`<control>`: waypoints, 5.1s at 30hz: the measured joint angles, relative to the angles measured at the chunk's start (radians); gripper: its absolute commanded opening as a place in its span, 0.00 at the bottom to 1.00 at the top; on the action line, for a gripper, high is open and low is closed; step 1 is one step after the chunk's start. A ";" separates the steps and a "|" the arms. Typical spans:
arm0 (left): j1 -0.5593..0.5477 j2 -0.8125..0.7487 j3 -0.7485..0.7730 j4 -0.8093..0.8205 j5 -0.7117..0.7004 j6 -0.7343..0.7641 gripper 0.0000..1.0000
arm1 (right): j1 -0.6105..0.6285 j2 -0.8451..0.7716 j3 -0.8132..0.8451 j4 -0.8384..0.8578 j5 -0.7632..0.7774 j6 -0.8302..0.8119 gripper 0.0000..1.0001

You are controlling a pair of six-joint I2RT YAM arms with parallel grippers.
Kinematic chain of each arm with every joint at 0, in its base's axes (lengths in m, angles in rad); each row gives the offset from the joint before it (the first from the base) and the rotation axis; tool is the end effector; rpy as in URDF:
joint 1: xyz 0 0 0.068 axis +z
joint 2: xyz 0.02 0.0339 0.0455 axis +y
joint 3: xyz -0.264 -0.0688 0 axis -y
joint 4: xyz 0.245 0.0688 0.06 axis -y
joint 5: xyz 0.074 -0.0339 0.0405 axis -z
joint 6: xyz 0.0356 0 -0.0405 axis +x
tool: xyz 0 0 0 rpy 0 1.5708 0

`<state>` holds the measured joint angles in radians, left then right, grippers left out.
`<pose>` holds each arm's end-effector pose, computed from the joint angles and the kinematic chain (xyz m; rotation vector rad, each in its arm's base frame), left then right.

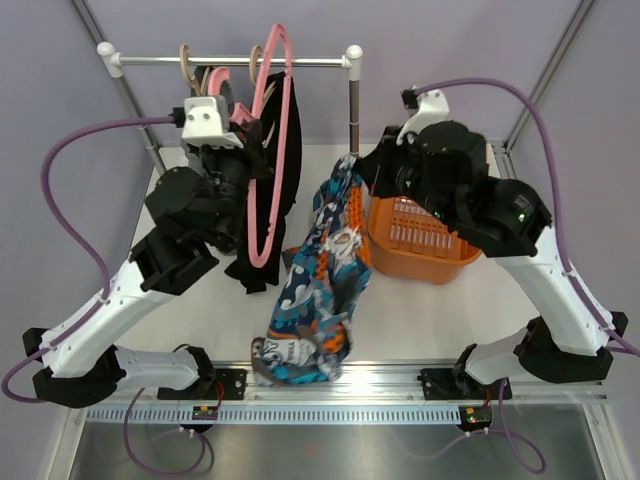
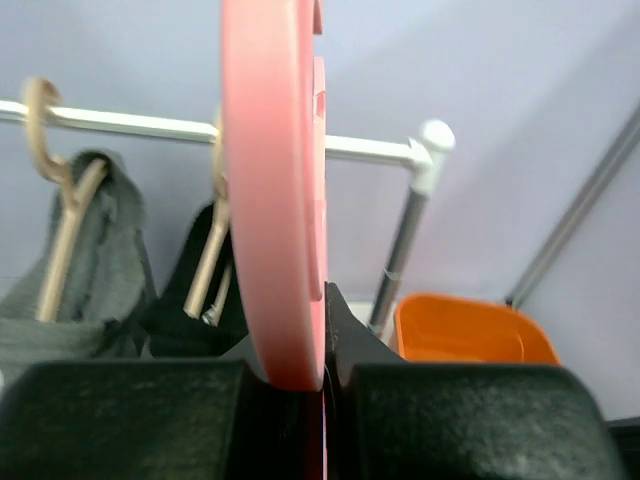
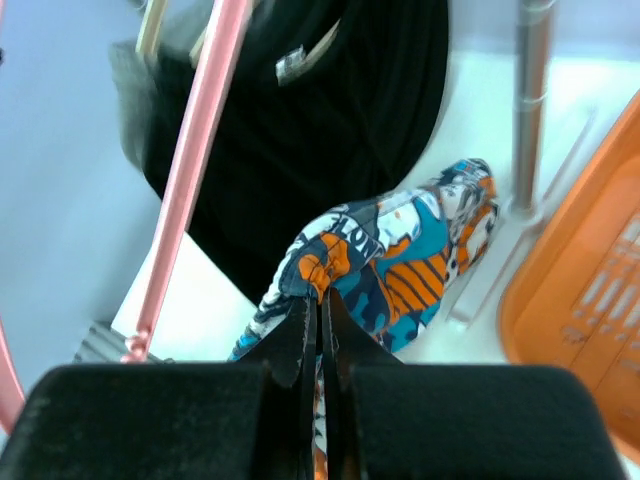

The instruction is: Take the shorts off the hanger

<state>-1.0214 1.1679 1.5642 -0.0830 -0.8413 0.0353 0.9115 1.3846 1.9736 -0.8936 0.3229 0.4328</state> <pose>0.1335 -0.1672 0.5364 -0.0317 1.3698 -0.2997 0.1586 0.1862 0.5266 -0.2290 1.8931 0.6239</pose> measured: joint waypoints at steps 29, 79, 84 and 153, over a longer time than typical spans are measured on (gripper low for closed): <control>0.027 -0.318 -0.370 -0.244 0.031 -0.226 0.00 | -0.597 0.303 0.569 0.216 0.463 -0.355 0.00; 0.027 -0.452 -0.542 -0.313 0.150 -0.328 0.00 | -1.358 -0.257 -1.104 0.429 -0.349 0.246 0.98; 0.027 -0.467 -0.557 -0.322 0.150 -0.330 0.00 | -1.375 -0.247 -1.188 0.575 -0.465 0.297 0.89; 0.027 -0.379 -0.582 -0.316 0.195 -0.345 0.00 | -0.940 0.105 -0.748 0.442 -0.409 0.242 0.12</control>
<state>-0.9947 0.7887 0.9821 -0.3988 -0.6460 -0.3099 -0.0284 1.4895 1.2259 -0.4519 -0.0864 0.6746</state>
